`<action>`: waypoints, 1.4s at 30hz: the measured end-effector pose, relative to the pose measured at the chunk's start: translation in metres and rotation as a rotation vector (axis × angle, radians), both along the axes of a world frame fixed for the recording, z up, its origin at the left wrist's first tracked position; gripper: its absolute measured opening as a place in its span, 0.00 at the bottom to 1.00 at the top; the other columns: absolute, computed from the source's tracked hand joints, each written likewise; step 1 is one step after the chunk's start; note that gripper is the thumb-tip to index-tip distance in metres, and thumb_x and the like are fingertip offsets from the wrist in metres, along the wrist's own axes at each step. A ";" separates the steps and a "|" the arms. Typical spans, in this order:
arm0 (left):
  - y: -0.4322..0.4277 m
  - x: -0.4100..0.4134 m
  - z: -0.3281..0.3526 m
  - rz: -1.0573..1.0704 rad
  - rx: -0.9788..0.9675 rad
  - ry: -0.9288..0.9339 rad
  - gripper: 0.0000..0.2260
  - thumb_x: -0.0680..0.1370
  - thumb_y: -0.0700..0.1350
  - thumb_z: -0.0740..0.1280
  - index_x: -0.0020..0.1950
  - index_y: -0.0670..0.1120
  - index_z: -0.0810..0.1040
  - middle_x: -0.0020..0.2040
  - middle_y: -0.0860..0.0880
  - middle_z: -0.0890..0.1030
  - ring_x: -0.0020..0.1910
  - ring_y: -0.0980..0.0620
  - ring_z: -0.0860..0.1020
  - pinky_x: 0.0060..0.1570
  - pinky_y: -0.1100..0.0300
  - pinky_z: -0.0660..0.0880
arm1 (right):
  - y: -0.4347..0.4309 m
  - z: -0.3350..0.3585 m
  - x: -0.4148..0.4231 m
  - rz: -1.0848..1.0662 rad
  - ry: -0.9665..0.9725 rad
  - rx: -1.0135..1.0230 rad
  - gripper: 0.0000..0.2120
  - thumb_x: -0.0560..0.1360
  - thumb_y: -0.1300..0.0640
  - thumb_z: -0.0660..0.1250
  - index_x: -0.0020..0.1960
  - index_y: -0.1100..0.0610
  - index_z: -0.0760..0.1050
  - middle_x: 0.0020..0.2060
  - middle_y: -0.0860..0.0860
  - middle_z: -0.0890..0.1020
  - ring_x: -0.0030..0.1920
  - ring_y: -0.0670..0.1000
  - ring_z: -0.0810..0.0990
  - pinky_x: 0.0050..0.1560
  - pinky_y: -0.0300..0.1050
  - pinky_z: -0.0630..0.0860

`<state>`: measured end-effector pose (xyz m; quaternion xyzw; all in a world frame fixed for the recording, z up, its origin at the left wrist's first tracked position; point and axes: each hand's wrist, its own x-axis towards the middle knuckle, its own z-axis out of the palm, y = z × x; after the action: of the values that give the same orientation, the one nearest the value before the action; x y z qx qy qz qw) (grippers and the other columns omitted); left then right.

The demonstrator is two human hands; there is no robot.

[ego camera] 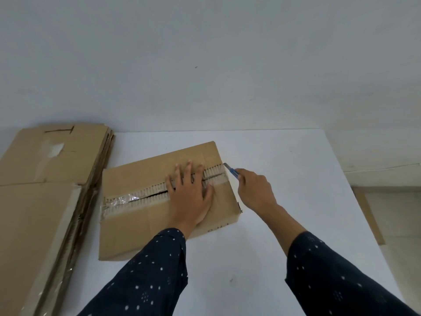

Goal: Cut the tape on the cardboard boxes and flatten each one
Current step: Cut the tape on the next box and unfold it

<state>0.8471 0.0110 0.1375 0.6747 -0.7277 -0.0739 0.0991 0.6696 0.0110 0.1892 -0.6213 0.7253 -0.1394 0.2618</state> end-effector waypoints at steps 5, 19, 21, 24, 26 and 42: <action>-0.002 -0.002 -0.002 0.023 0.002 -0.042 0.28 0.81 0.61 0.47 0.80 0.55 0.58 0.81 0.48 0.57 0.80 0.40 0.50 0.77 0.37 0.48 | -0.015 0.003 -0.002 0.070 0.054 -0.014 0.17 0.83 0.59 0.51 0.65 0.53 0.75 0.45 0.54 0.82 0.40 0.56 0.78 0.36 0.46 0.72; -0.003 -0.006 -0.003 0.053 0.014 -0.044 0.29 0.80 0.62 0.46 0.79 0.54 0.61 0.81 0.48 0.58 0.80 0.39 0.51 0.76 0.35 0.48 | -0.022 0.041 0.007 0.267 0.343 0.117 0.10 0.78 0.65 0.57 0.57 0.60 0.73 0.35 0.50 0.67 0.36 0.52 0.71 0.29 0.41 0.63; -0.004 -0.006 -0.003 0.062 0.025 -0.044 0.29 0.80 0.62 0.46 0.79 0.54 0.61 0.81 0.48 0.58 0.80 0.39 0.50 0.76 0.35 0.48 | -0.018 0.043 0.006 0.285 0.358 0.135 0.10 0.78 0.65 0.57 0.56 0.60 0.73 0.35 0.50 0.68 0.34 0.50 0.69 0.29 0.40 0.62; -0.003 -0.006 -0.001 0.064 0.044 -0.051 0.28 0.81 0.61 0.48 0.80 0.54 0.59 0.82 0.49 0.56 0.81 0.39 0.49 0.77 0.35 0.47 | -0.007 0.041 0.000 0.300 0.381 0.143 0.11 0.78 0.64 0.57 0.57 0.58 0.74 0.35 0.50 0.69 0.31 0.48 0.68 0.29 0.40 0.63; -0.002 -0.006 -0.001 0.063 0.050 -0.051 0.27 0.82 0.61 0.50 0.80 0.54 0.58 0.82 0.49 0.55 0.81 0.40 0.48 0.77 0.36 0.47 | 0.003 0.042 -0.005 0.305 0.407 0.141 0.12 0.78 0.65 0.57 0.58 0.57 0.74 0.35 0.49 0.68 0.31 0.48 0.68 0.29 0.40 0.64; -0.038 0.034 0.021 -0.073 0.061 0.015 0.23 0.81 0.64 0.56 0.76 0.61 0.64 0.79 0.49 0.59 0.77 0.43 0.56 0.74 0.41 0.53 | 0.013 -0.047 -0.055 0.126 0.228 0.337 0.31 0.80 0.65 0.56 0.80 0.50 0.55 0.59 0.57 0.72 0.56 0.57 0.75 0.50 0.44 0.72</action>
<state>0.8806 -0.0271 0.1587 0.6497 -0.7485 -0.1048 0.0813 0.6143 0.0240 0.1417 -0.6246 0.7230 0.0717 0.2864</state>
